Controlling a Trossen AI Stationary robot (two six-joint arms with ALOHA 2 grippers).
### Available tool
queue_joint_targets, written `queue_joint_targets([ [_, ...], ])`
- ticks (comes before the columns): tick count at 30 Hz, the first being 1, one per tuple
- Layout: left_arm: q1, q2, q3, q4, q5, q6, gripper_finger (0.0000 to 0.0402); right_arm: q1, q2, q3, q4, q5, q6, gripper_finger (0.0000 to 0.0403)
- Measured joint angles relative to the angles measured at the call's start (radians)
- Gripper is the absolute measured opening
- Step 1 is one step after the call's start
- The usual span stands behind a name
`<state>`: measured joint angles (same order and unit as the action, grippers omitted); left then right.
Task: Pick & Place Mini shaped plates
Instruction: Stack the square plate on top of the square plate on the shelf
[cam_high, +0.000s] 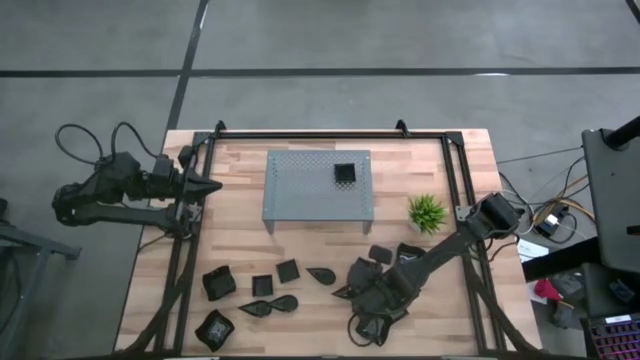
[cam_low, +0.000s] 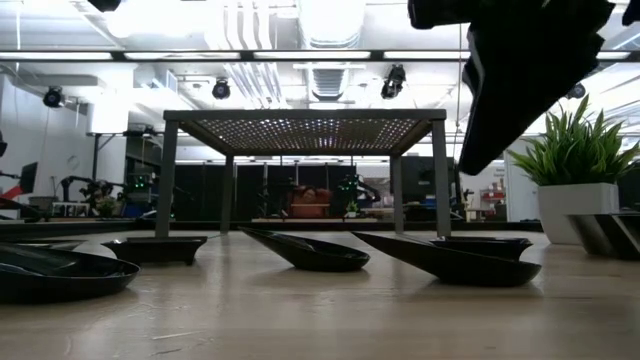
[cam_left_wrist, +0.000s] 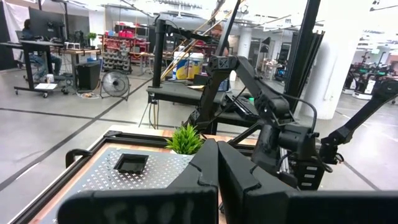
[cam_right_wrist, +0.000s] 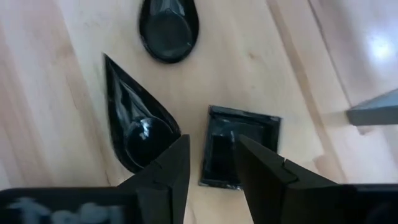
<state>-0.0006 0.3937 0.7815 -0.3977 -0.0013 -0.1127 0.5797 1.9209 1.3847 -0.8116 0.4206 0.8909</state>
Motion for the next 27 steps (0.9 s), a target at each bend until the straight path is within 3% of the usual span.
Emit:
queue_joint_targets([
  [11, 0.000, 0.000, 0.000, 0.000, 0.000, 0.000, 0.0000, 0.000, 0.000, -0.094, 0.122, -0.011, 0.048, 0.0104],
  [27, 0.000, 0.000, 0.000, 0.000, 0.000, 0.000, 0.0000, 0.000, 0.000, -0.168, 0.168, -0.030, 0.051, 0.0118],
])
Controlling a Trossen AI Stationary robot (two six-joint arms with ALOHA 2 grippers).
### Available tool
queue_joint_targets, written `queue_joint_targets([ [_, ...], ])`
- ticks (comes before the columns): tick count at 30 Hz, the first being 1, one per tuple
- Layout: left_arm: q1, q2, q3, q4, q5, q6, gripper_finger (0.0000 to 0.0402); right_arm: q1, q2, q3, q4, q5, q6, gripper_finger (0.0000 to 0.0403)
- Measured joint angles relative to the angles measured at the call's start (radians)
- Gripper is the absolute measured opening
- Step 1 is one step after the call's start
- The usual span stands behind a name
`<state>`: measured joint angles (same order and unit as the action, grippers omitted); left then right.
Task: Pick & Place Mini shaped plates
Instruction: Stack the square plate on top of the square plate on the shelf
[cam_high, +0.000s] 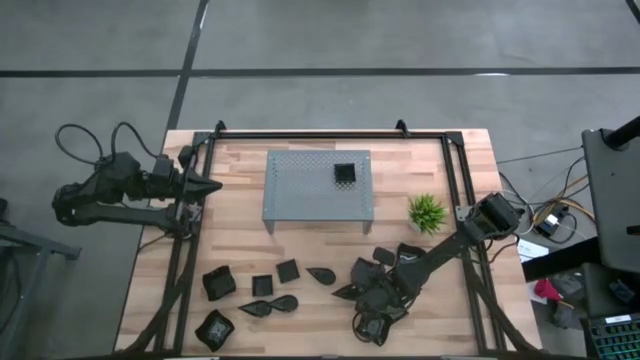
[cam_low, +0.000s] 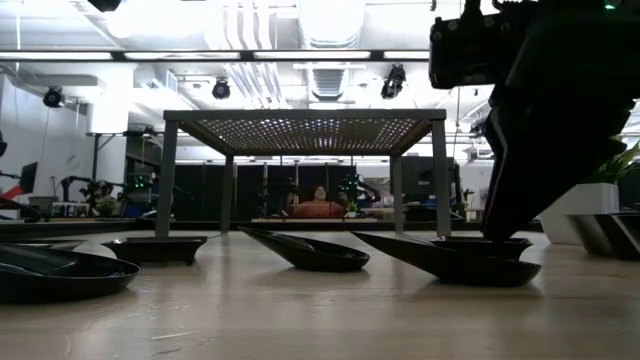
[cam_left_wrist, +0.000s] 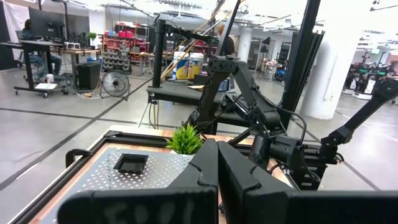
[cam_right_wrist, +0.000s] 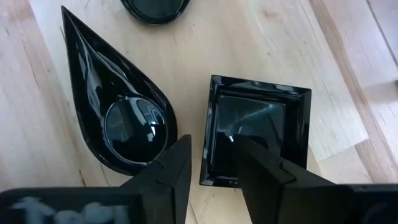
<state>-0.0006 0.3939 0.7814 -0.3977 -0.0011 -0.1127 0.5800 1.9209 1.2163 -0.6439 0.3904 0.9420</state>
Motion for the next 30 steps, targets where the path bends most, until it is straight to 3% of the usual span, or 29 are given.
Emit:
queue_joint_targets([
  [13, 0.000, 0.000, 0.000, 0.000, 0.000, 0.000, 0.0000, 0.003, 0.042, 0.001, 0.019, -0.032, -0.016, 0.0110],
  [30, 0.000, 0.000, 0.000, 0.000, 0.000, 0.000, 0.0000, 0.002, 0.038, 0.004, 0.015, -0.048, -0.036, 0.0058],
])
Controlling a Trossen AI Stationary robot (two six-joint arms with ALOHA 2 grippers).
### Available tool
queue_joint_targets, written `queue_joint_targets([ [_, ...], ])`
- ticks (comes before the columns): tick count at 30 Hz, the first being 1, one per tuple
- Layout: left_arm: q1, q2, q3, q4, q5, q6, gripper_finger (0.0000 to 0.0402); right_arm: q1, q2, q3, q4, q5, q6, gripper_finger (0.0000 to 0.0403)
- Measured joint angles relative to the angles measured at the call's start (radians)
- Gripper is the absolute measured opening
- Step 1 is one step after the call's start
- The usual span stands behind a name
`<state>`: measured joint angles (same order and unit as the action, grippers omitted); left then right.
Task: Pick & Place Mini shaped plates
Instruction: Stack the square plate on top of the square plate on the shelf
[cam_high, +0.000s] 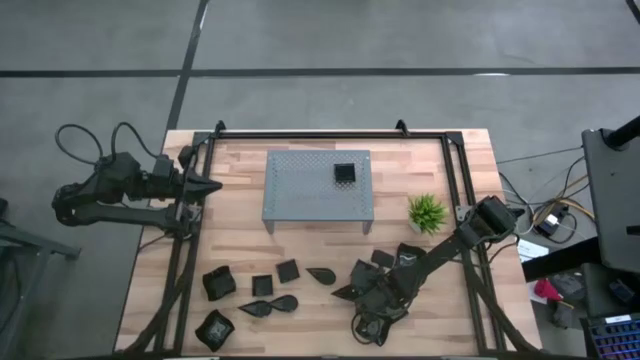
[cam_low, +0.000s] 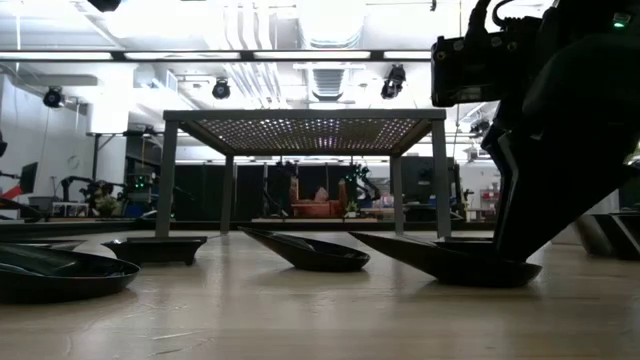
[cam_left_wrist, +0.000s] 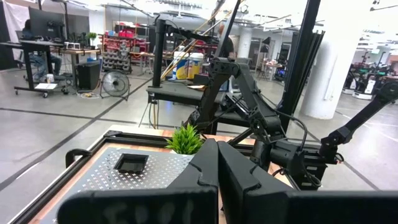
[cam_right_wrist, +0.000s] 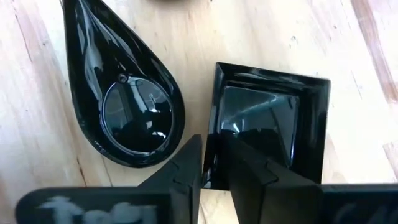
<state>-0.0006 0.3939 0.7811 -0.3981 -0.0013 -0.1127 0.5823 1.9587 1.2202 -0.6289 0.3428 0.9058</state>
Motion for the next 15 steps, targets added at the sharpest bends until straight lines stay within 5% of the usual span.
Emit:
queue_joint_targets([
  [15, 0.000, 0.000, 0.000, 0.000, 0.000, 0.000, 0.0000, 0.000, -0.002, 0.084, -0.112, 0.019, -0.046, 0.0011],
])
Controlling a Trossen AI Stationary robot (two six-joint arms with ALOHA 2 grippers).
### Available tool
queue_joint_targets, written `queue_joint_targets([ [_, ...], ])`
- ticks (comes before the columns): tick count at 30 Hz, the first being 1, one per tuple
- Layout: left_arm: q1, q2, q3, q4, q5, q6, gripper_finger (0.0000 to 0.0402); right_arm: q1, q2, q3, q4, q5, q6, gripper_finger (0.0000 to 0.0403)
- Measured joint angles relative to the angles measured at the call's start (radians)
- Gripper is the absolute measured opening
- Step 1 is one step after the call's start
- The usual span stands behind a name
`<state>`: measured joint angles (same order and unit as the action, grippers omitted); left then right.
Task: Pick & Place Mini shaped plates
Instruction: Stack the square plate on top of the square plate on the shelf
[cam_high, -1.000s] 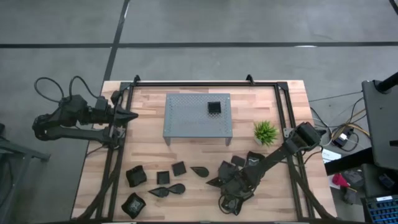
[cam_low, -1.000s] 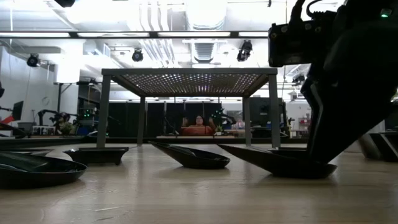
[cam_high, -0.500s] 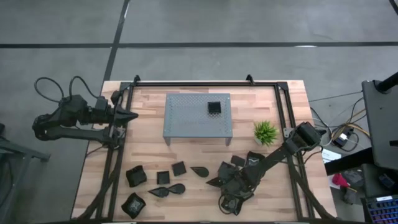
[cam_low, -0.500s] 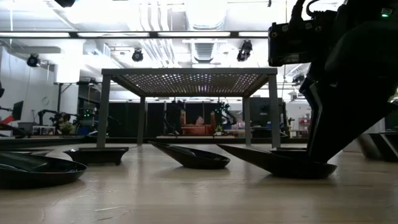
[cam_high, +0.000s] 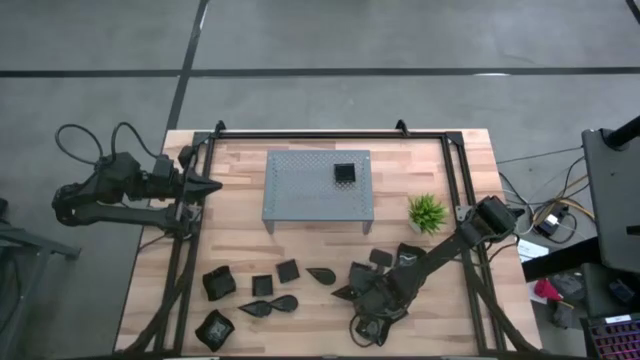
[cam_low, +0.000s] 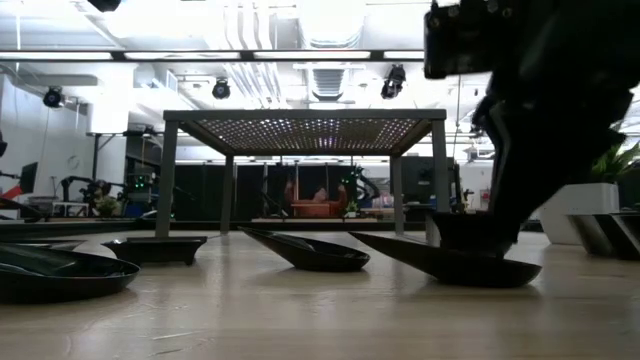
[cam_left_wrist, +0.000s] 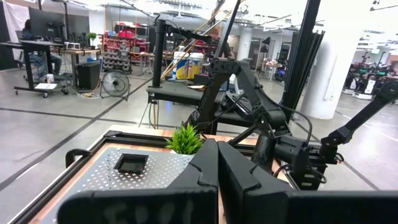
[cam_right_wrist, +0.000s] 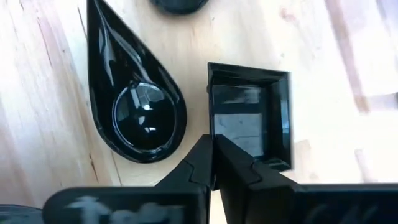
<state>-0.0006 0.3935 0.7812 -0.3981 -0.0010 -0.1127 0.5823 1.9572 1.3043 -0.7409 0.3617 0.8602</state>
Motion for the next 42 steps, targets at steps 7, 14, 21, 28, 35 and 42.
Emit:
queue_joint_targets([
  [7, 0.000, 0.000, 0.000, 0.000, 0.000, 0.000, 0.0000, 0.000, 0.000, 0.092, -0.084, 0.040, -0.058, 0.0009],
  [14, 0.000, 0.000, 0.000, 0.000, 0.000, 0.000, 0.0000, 0.000, 0.000, 0.227, -0.165, 0.091, -0.211, 0.0009],
  [21, 0.000, 0.000, 0.000, 0.000, 0.000, 0.000, 0.0000, -0.001, 0.000, 0.380, -0.346, 0.256, -0.332, 0.0008],
  [28, 0.000, 0.000, 0.000, 0.000, 0.000, 0.000, 0.0000, -0.010, 0.000, 0.524, -0.451, 0.431, -0.514, 0.0008],
  [35, 0.000, 0.000, 0.000, 0.000, 0.000, 0.000, 0.0000, -0.085, 0.000, 0.603, -0.540, 0.464, -0.650, 0.0008],
  [42, 0.000, 0.000, 0.000, 0.000, 0.000, 0.000, 0.0000, -0.184, 0.000, 0.607, -0.579, 0.470, -0.777, 0.0008],
])
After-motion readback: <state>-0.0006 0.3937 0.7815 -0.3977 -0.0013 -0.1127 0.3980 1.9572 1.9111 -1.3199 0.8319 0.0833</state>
